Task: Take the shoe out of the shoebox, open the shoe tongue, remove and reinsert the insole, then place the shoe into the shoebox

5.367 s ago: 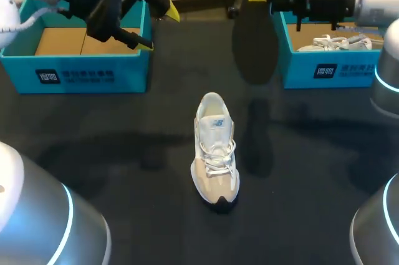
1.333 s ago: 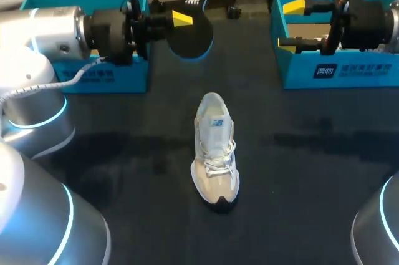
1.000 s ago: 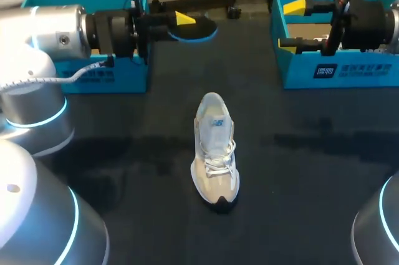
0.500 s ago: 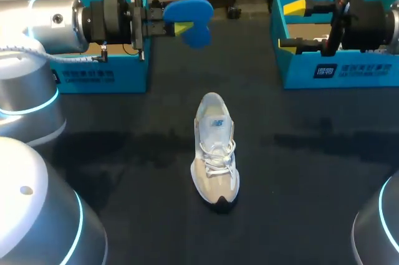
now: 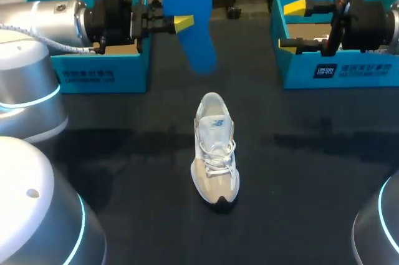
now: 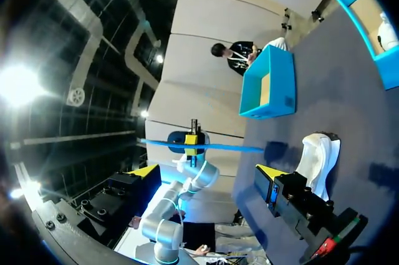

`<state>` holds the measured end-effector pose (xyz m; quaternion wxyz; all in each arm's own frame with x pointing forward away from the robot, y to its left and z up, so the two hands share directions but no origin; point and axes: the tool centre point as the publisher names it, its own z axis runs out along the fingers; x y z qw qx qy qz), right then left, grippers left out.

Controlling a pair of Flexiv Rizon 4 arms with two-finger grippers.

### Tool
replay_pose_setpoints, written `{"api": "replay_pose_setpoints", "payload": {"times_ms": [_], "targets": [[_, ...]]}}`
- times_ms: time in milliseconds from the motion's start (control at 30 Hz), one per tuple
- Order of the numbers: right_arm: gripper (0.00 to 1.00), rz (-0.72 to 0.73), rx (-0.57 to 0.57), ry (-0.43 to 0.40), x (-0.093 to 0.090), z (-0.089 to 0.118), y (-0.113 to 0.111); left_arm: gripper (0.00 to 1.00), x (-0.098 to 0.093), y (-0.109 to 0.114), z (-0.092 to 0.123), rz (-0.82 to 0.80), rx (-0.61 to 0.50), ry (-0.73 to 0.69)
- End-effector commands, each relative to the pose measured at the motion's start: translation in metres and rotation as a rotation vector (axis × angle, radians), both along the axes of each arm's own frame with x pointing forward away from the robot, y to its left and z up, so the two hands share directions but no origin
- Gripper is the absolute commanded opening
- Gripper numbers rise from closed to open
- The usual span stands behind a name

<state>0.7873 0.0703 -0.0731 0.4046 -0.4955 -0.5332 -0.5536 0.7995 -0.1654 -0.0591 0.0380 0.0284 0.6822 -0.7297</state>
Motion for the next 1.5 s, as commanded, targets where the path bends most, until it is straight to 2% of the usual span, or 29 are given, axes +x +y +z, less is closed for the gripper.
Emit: {"api": "replay_pose_setpoints", "payload": {"times_ms": [33, 67, 267, 300, 467, 600, 800, 933, 1200, 1500], "targets": [[1.0, -0.001, -0.002, 0.001, 0.0, 0.0, 0.001, 0.0, 0.002, -0.002, 0.004, -0.039, 0.041, 0.225], [1.0, -0.001, -0.002, 0.001, 0.0, 0.0, 0.001, 0.0, 0.002, -0.001, 0.004, -0.049, 0.055, 0.301], [1.0, -0.001, -0.002, 0.001, 0.0, 0.0, 0.001, 0.0, 0.005, 0.001, -0.001, -0.068, 0.019, 0.533], [1.0, -0.001, -0.002, 0.001, 0.0, 0.0, 0.001, 0.0, 0.004, 0.0, -0.002, -0.07, 0.049, 0.56], [1.0, -0.001, -0.002, 0.001, 0.0, 0.0, 0.001, 0.0, 0.002, -0.002, -0.006, -0.083, 0.048, 0.763], [1.0, -0.001, -0.002, 0.001, 0.0, 0.0, 0.001, 0.0, 0.002, -0.002, -0.009, -0.093, 0.029, 0.967], [1.0, -0.001, -0.002, 0.001, 0.0, 0.0, 0.001, 0.0, 0.003, -0.003, -0.011, -0.141, 0.019, 1.154], [1.0, -0.001, -0.002, 0.001, 0.0, 0.0, 0.001, 0.0, 0.004, -0.003, -0.011, -0.144, 0.014, 1.206], [1.0, -0.007, -0.005, -0.008, 0.0, 0.001, 0.001, 0.0, 0.005, -0.005, -0.016, -0.158, -0.001, 1.205], [1.0, -0.111, -0.183, -0.074, -0.013, 0.025, 0.004, 0.0, 0.011, -0.007, -0.024, -0.156, -0.004, 1.292]]}}
